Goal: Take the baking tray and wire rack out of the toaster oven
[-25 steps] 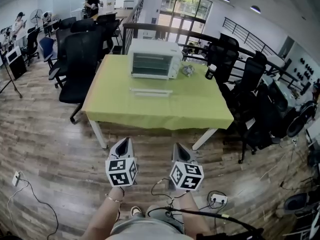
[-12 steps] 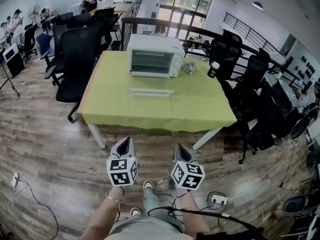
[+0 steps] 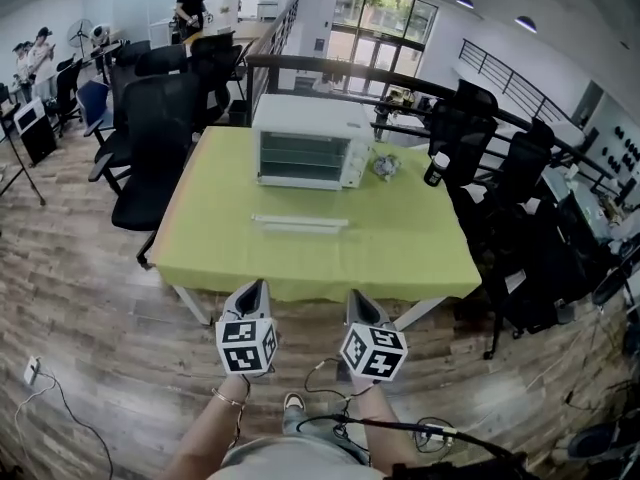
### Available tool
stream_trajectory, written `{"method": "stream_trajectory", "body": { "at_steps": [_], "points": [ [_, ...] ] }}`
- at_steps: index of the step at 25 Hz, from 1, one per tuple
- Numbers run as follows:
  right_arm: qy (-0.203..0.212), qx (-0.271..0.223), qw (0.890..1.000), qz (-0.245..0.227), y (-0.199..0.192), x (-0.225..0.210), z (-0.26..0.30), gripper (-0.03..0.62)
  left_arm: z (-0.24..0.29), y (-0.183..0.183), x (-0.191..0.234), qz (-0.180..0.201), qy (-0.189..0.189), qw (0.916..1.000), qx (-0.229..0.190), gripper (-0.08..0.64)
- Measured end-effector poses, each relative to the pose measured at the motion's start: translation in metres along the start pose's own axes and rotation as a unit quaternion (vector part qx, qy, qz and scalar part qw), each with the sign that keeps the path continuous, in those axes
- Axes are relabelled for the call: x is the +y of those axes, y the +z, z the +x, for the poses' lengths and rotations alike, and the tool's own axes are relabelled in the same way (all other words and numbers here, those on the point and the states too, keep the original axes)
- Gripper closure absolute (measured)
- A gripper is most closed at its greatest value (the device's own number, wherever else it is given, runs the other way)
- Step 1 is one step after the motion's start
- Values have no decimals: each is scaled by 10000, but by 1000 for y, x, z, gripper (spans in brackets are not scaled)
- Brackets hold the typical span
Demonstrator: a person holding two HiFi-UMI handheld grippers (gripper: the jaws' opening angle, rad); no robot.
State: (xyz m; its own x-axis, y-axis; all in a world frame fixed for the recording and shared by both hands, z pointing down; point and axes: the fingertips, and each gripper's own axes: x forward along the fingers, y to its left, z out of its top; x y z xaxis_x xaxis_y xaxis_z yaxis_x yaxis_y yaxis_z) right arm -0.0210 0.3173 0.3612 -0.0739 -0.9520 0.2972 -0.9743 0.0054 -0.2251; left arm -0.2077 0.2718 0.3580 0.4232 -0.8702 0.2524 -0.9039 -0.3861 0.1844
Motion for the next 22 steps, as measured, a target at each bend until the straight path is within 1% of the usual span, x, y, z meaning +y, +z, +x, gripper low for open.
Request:
{"method": "stream_trajectory", "body": {
  "at_steps": [5,11,18,22],
  "points": [
    [130,-21,9999,-8,25,-22,46,592,49,18,0,11,132,9999,-40,560],
    [271,20,9996,-30,43,-42,90,592,94,29,4,-26,300,9995,-38,561],
    [337,56,9994,-21,55,-58,129,592,131,35,8,-47,387,9992,-28,560],
    [342,125,9993,-6,54,-61,146,592,144,35,15,-64,437,9990,16,560]
  ]
}}
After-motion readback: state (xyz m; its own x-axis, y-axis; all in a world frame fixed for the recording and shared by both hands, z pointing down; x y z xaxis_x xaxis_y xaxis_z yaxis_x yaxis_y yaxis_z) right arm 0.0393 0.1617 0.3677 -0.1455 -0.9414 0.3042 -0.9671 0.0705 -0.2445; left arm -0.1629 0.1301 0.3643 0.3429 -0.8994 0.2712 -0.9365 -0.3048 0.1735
